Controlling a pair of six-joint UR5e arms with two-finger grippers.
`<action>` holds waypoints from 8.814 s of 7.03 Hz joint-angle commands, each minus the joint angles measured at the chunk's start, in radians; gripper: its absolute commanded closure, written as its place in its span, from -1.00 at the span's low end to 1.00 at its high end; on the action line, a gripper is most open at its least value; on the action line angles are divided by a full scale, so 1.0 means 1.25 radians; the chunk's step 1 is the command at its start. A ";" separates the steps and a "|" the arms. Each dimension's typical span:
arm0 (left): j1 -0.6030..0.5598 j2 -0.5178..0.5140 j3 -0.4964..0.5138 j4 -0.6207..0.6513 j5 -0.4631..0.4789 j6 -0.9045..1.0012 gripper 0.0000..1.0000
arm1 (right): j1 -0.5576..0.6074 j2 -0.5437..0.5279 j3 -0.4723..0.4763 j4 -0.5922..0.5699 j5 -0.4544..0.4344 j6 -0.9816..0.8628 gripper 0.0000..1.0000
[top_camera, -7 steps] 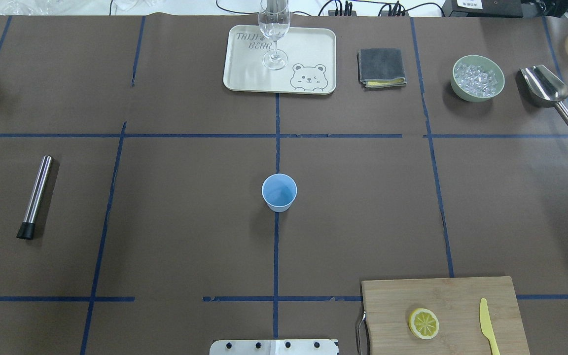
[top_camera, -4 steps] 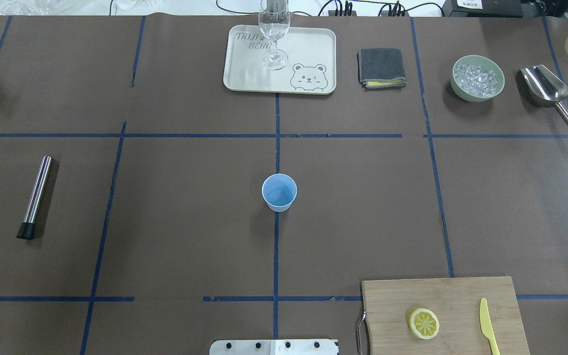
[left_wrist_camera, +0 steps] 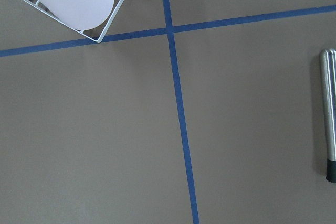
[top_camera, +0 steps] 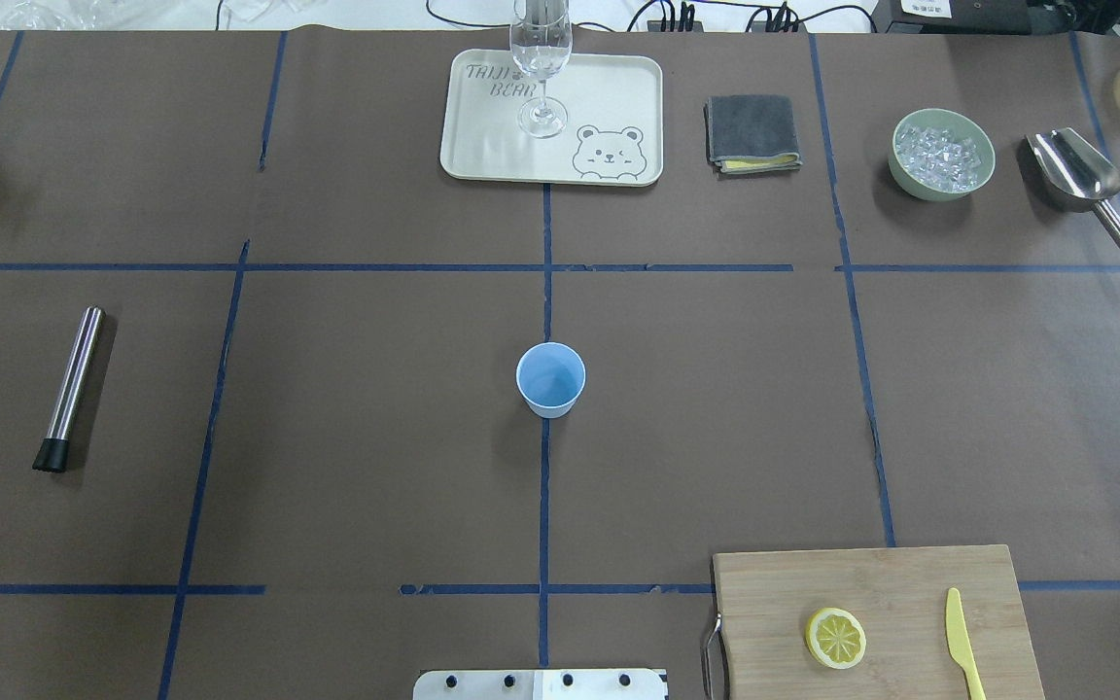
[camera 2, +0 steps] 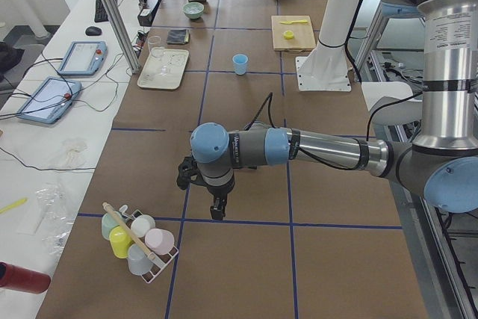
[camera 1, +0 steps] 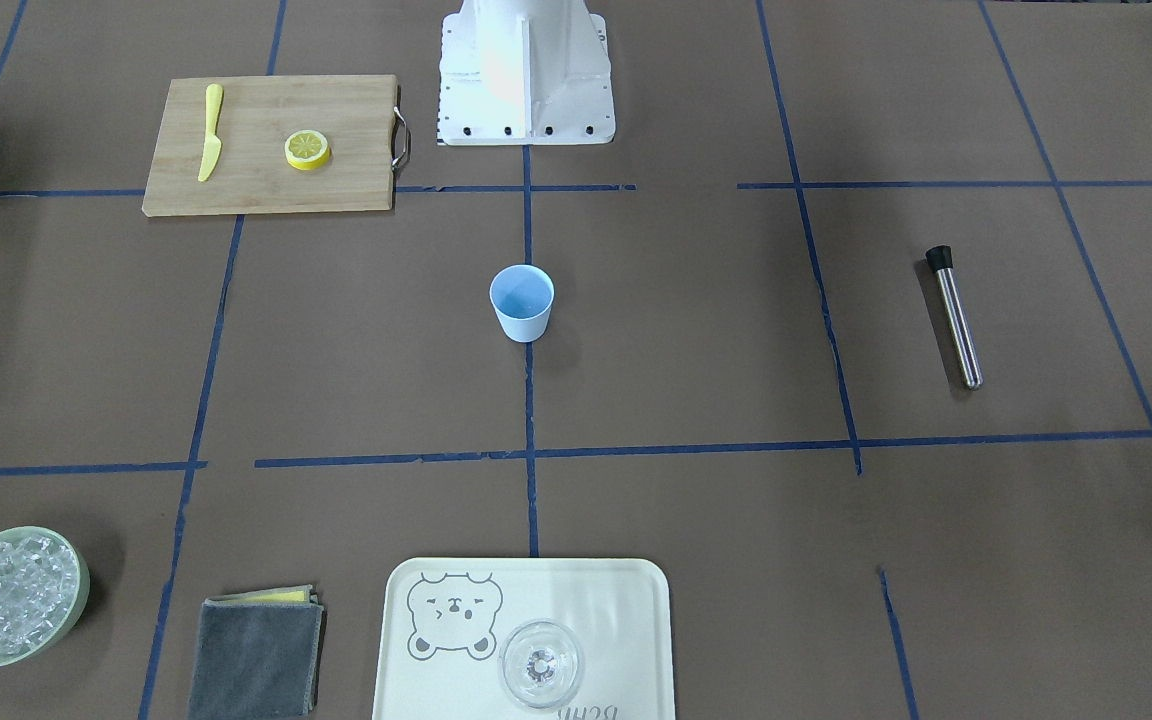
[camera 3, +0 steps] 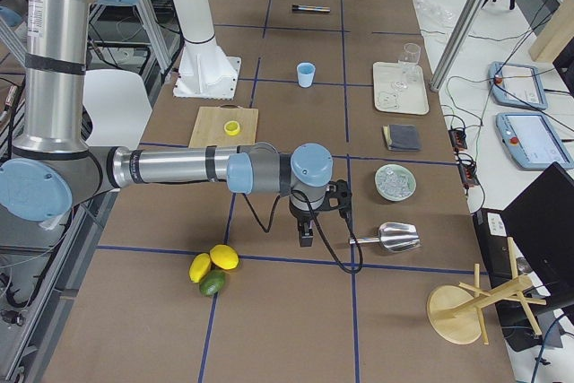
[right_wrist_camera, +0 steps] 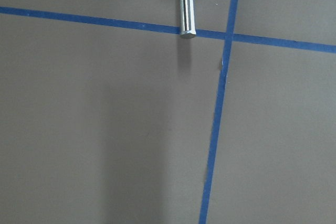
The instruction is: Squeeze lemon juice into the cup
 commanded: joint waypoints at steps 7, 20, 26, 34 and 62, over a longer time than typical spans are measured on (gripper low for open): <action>0.007 -0.001 0.021 -0.152 -0.009 -0.001 -1.00 | -0.650 -0.120 0.268 0.497 -0.252 0.925 -1.00; 0.007 0.005 0.008 -0.151 -0.061 -0.004 -1.00 | -1.111 0.026 0.314 0.232 -0.631 1.236 -1.00; 0.006 0.014 0.002 -0.148 -0.061 -0.006 -1.00 | -1.137 0.026 0.291 0.232 -0.639 1.244 -0.99; 0.005 0.015 -0.003 -0.147 -0.061 -0.006 -1.00 | -1.130 0.024 0.319 0.232 -0.639 1.244 0.29; 0.001 0.061 -0.071 -0.141 -0.062 -0.007 -1.00 | -0.839 0.684 -0.080 0.117 -0.562 1.329 -0.21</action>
